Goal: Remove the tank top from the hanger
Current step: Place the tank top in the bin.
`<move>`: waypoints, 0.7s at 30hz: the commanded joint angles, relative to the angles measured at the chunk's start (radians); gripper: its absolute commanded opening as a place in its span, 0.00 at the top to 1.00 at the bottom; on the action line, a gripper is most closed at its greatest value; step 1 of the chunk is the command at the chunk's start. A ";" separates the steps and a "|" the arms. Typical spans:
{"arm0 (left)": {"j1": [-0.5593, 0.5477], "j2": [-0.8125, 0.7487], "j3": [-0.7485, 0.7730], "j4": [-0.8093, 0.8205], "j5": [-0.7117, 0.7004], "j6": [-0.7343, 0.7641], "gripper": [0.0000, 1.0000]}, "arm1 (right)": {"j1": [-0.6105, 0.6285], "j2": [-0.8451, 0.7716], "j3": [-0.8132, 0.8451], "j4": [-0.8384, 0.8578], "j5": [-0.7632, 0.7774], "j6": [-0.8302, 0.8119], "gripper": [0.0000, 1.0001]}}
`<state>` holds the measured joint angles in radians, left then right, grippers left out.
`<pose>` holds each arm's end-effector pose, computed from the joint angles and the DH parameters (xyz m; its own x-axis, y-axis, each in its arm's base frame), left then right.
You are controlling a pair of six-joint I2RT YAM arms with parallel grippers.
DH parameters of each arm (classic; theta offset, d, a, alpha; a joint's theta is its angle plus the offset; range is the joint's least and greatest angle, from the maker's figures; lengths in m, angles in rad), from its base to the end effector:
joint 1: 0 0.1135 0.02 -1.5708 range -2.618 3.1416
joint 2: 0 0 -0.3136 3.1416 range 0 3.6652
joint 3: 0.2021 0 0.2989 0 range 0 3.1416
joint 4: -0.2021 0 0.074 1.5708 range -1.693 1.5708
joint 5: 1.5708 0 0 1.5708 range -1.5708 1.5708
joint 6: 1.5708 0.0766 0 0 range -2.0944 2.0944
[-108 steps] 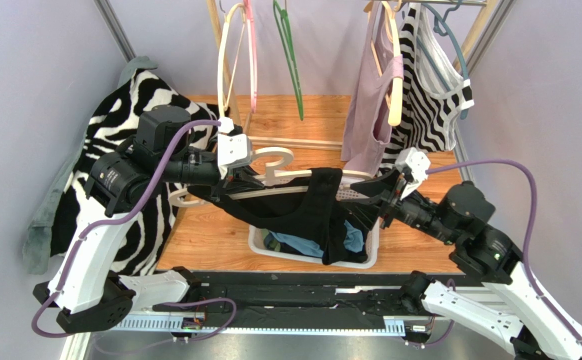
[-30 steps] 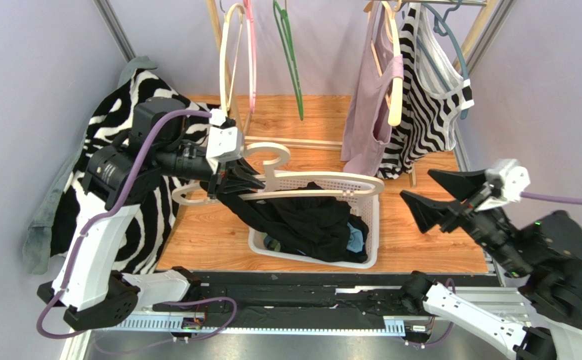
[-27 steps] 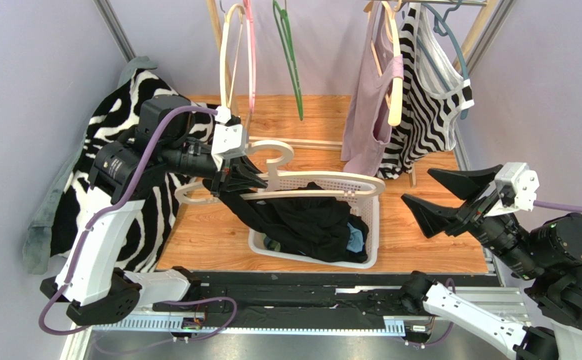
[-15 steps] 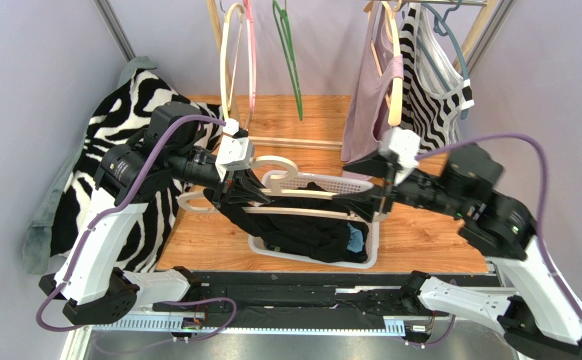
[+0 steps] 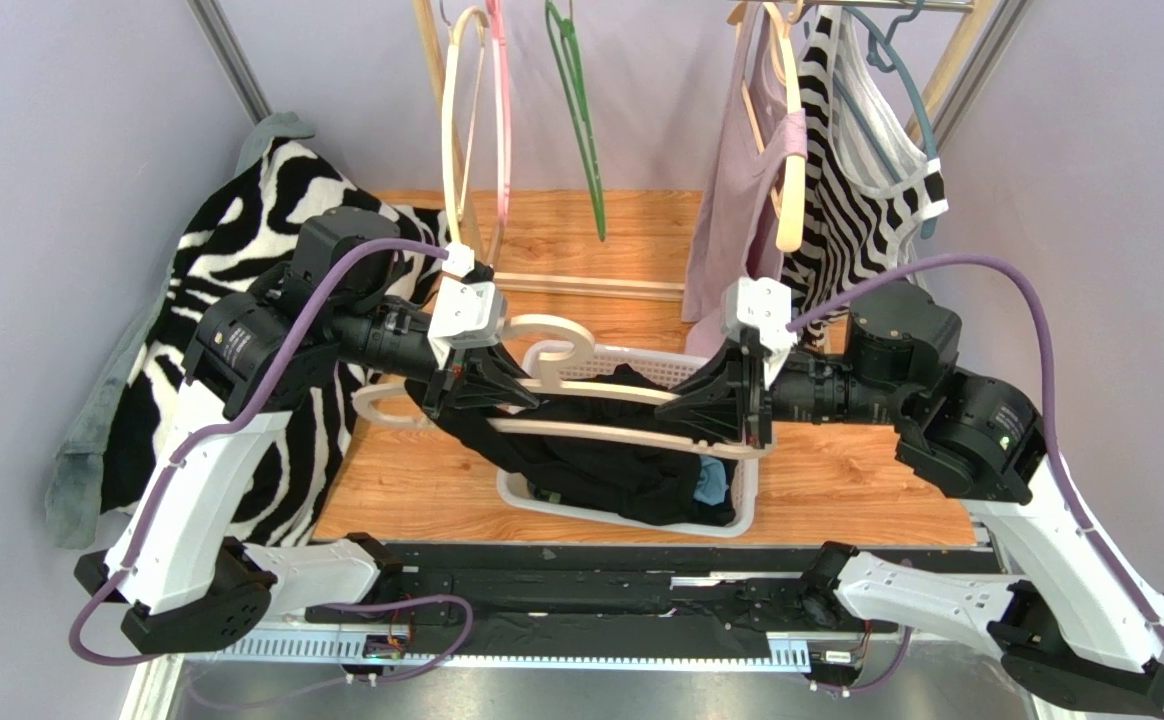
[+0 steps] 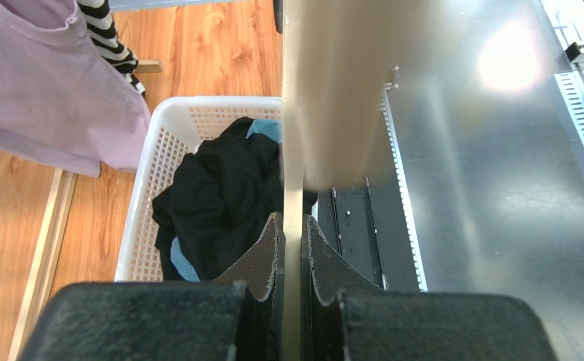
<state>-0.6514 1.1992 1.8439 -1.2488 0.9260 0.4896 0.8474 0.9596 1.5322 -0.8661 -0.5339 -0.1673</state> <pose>0.1242 -0.1717 0.5614 0.0187 0.3412 -0.9398 0.9957 -0.0921 -0.0136 0.0950 0.1664 0.5389 -0.0277 -0.2479 -0.9684 -0.9861 0.1657 -0.0142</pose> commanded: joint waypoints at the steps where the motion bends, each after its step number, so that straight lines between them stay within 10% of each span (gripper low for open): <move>1: -0.005 -0.012 0.023 0.029 0.008 0.015 1.00 | -0.001 -0.062 -0.013 -0.007 0.055 -0.001 1.00; 3: -0.005 -0.013 0.029 0.041 -0.006 0.015 0.98 | -0.001 -0.087 -0.017 -0.005 0.084 0.008 1.00; 7: -0.005 -0.018 0.074 0.071 -0.078 0.020 0.09 | -0.001 -0.136 -0.040 0.015 0.196 0.025 1.00; 21: -0.005 -0.135 0.008 0.118 -0.401 0.021 0.06 | 0.001 -0.246 0.000 -0.057 0.532 0.043 1.00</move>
<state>-0.6586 1.0885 1.9110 -1.1797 0.5758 0.5514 0.8486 0.7444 1.5101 -0.9493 -0.1108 -0.1322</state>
